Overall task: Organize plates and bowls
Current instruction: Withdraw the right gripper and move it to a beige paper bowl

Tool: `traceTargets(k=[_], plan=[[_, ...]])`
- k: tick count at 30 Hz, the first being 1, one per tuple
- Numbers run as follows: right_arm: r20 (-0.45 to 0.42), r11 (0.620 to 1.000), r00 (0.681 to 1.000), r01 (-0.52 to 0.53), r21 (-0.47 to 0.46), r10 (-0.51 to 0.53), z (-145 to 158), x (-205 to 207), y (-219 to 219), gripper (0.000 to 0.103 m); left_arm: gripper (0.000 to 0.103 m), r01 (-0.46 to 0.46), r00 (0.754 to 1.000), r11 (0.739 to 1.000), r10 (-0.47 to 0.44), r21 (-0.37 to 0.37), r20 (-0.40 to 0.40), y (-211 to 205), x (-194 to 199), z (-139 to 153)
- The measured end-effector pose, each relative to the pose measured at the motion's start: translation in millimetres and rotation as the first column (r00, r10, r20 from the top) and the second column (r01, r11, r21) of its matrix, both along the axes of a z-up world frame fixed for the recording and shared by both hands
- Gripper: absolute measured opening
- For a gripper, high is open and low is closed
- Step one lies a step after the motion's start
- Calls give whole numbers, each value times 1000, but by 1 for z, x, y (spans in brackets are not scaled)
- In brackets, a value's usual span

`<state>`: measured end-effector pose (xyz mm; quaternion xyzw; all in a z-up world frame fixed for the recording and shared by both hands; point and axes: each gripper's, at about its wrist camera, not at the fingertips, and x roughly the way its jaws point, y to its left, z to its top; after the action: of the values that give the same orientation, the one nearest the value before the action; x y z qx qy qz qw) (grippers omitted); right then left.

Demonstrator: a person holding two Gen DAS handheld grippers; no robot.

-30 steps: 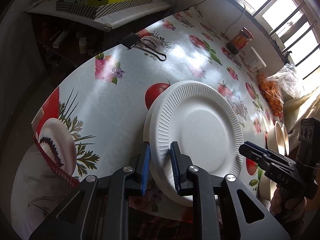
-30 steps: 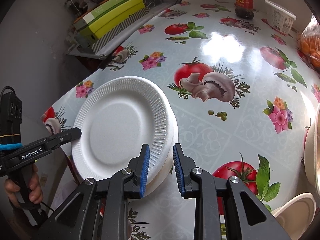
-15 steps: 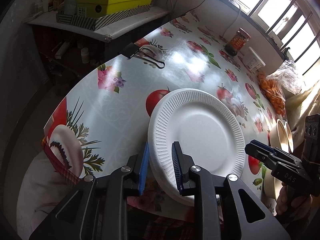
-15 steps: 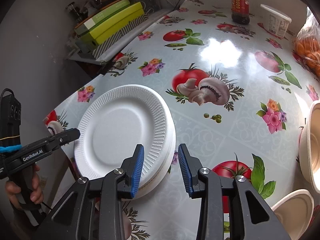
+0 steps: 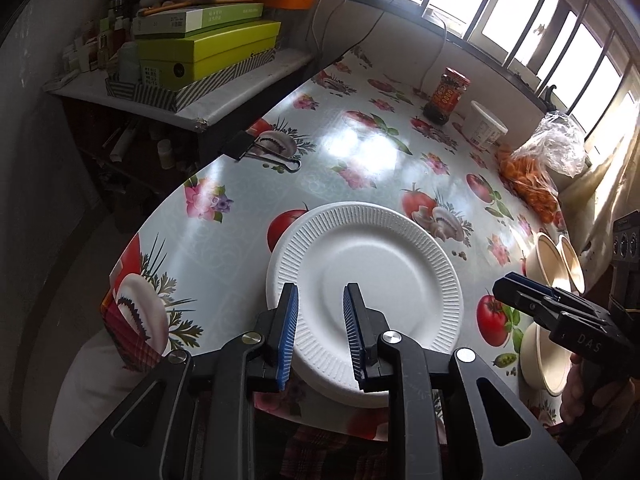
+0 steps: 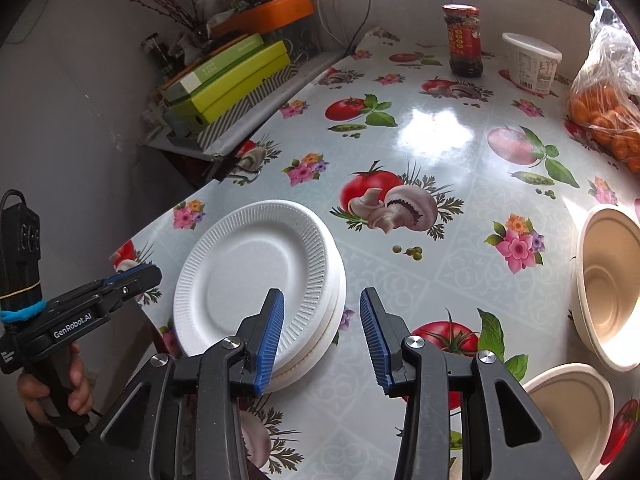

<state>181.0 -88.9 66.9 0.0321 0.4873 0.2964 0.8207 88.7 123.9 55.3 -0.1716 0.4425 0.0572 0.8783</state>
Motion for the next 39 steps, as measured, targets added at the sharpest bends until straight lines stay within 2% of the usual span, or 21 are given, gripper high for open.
traceTargets(k=[12,24,33,39], plan=[[62,996,994,83,37,-85,21,-18,-34,44,24,96,993,993,-101,75,64,-47,10,24],[83,972,969,230,41,-232,28,-36,-87,46,24,262,959,961,-269,83,88,-109,32,32],[155,926,914,378,-1,-374,33,-50,-136,47,24,370,916,919,-386,140,113,-162,47,39],[150,892,881,452,15,-449,30,-56,-172,47,24,440,882,884,-458,159,109,-197,59,39]])
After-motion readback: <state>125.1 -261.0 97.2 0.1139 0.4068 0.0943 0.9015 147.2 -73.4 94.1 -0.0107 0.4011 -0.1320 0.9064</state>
